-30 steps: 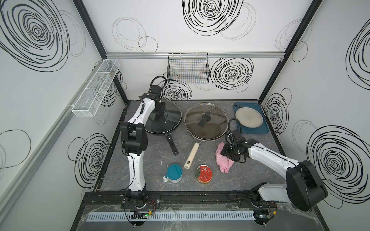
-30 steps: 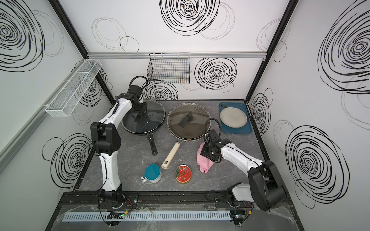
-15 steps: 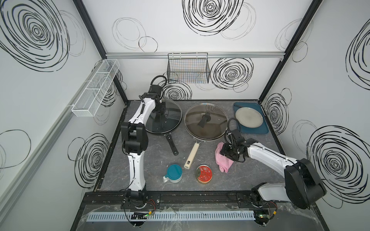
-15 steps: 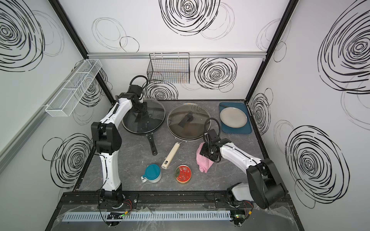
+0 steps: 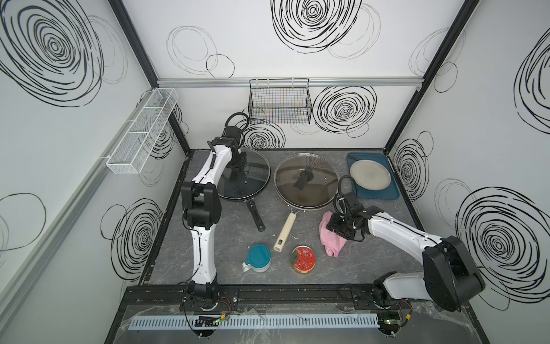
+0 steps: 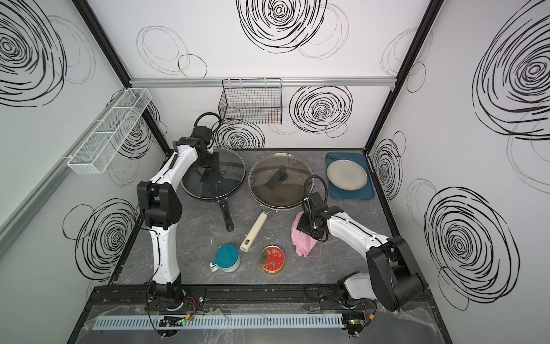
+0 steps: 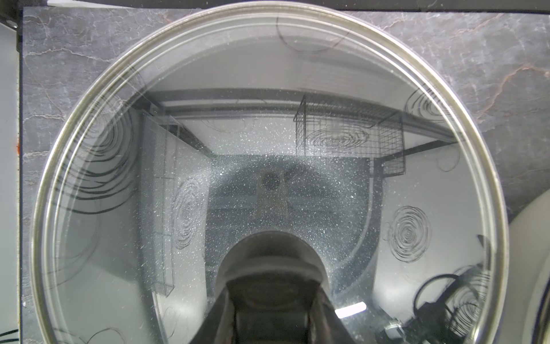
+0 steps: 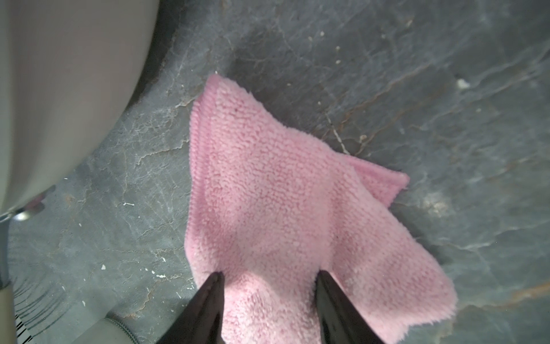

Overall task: Wipe the pot lid with a cloth
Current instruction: Place the pot lid on the cooking pot.

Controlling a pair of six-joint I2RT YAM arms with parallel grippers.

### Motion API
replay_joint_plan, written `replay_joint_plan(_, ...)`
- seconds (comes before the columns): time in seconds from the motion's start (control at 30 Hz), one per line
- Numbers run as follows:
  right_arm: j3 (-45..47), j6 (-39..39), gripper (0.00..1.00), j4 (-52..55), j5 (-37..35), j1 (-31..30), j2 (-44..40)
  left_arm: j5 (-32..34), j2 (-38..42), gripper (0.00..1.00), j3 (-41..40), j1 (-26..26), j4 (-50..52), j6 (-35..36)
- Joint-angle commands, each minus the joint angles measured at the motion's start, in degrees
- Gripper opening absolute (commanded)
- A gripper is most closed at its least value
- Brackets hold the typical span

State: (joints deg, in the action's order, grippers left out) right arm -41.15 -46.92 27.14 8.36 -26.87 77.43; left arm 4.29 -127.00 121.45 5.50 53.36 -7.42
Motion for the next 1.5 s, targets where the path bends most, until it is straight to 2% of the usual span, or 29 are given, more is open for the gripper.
replay_joint_plan(0.0,-0.43,-0.96,0.53,-0.85,0.19,-0.1,0.56,0.72,0.83,0.0,3.61,0.56,-2.74,1.03)
replay_joint_plan(0.8,-0.6,-1.25,0.53,-1.82,0.85,-0.5,1.17,0.02,1.54,0.0,4.1,1.79,-1.86,1.52)
replay_joint_plan(0.9,-0.61,-1.3,0.53,-1.82,0.78,-0.54,0.97,0.4,1.4,0.13,4.15,1.89,-1.74,1.49)
replay_joint_plan(0.97,-0.69,-1.27,0.53,-1.75,0.69,-0.48,0.89,0.31,1.4,0.13,4.24,1.89,-1.65,1.51)
replay_joint_plan(1.07,-0.78,-1.21,0.53,-1.75,0.69,-0.53,1.06,0.28,1.67,0.19,4.23,1.97,-1.52,1.48)
replay_joint_plan(1.47,-0.91,-1.35,0.53,-2.26,1.18,-0.6,1.25,1.51,2.11,0.21,3.53,1.89,-0.5,1.97)
